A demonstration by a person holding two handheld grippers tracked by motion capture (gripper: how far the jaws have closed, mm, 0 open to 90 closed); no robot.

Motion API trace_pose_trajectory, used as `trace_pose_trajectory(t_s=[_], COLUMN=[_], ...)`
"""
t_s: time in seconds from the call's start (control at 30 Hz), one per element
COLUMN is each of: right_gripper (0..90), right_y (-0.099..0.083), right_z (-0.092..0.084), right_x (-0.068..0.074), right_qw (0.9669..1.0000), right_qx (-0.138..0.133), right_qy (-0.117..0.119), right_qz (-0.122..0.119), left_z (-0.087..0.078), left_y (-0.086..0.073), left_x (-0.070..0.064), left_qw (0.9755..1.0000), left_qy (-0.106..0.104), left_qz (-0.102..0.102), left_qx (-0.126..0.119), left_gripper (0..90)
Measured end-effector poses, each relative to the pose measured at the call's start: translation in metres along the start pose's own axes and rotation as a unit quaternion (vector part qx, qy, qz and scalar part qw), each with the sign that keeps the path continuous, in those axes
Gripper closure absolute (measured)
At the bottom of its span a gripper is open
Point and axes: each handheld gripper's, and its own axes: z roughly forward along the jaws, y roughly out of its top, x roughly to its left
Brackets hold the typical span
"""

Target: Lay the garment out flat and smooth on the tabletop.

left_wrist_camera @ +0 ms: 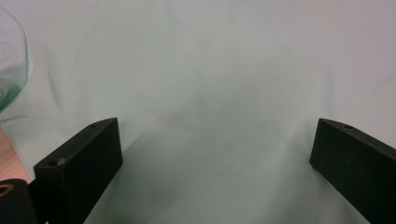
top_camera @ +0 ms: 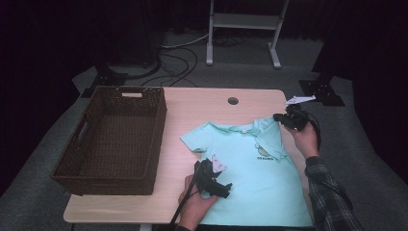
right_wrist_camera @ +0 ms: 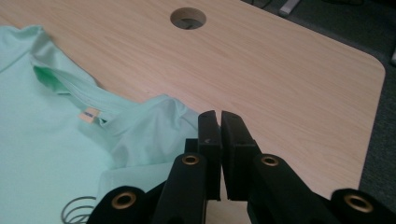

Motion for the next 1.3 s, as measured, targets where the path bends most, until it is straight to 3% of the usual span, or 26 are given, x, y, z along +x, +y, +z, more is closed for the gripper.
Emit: trace_pose_trajectory(t_s=[0.13, 0.27, 0.47, 0.6, 1.1, 1.3], right_gripper=[87.3, 87.3, 87.0, 77.4, 60.2, 55.1], right_y=[-0.001, -0.002, 0.000, 0.001, -0.011, -0.020], right_z=[0.004, 0.010, 0.015, 0.015, 0.006, -0.002], right_x=[-0.008, -0.014, -0.011, -0.011, -0.006, 0.002], right_qw=[0.9997, 0.9994, 0.9990, 0.9990, 0.9996, 0.9990], right_qx=[0.014, 0.023, 0.027, 0.025, 0.014, -0.007], right_qy=[-0.021, -0.026, -0.036, -0.038, 0.000, 0.020], right_qz=[0.000, 0.004, -0.007, -0.005, 0.027, 0.040], left_z=[0.000, 0.000, 0.000, 0.000, 0.000, 0.000], left_y=[0.000, 0.000, 0.000, 0.000, 0.000, 0.000], left_x=[0.000, 0.000, 0.000, 0.000, 0.000, 0.000], left_qw=[1.0000, 1.0000, 1.0000, 1.0000, 1.0000, 1.0000], left_qy=[0.000, 0.000, 0.000, 0.000, 0.000, 0.000], left_qz=[0.000, 0.000, 0.000, 0.000, 0.000, 0.000], left_qx=[0.000, 0.000, 0.000, 0.000, 0.000, 0.001], left_gripper=[1.3, 1.3, 1.3, 1.3, 1.3, 1.3])
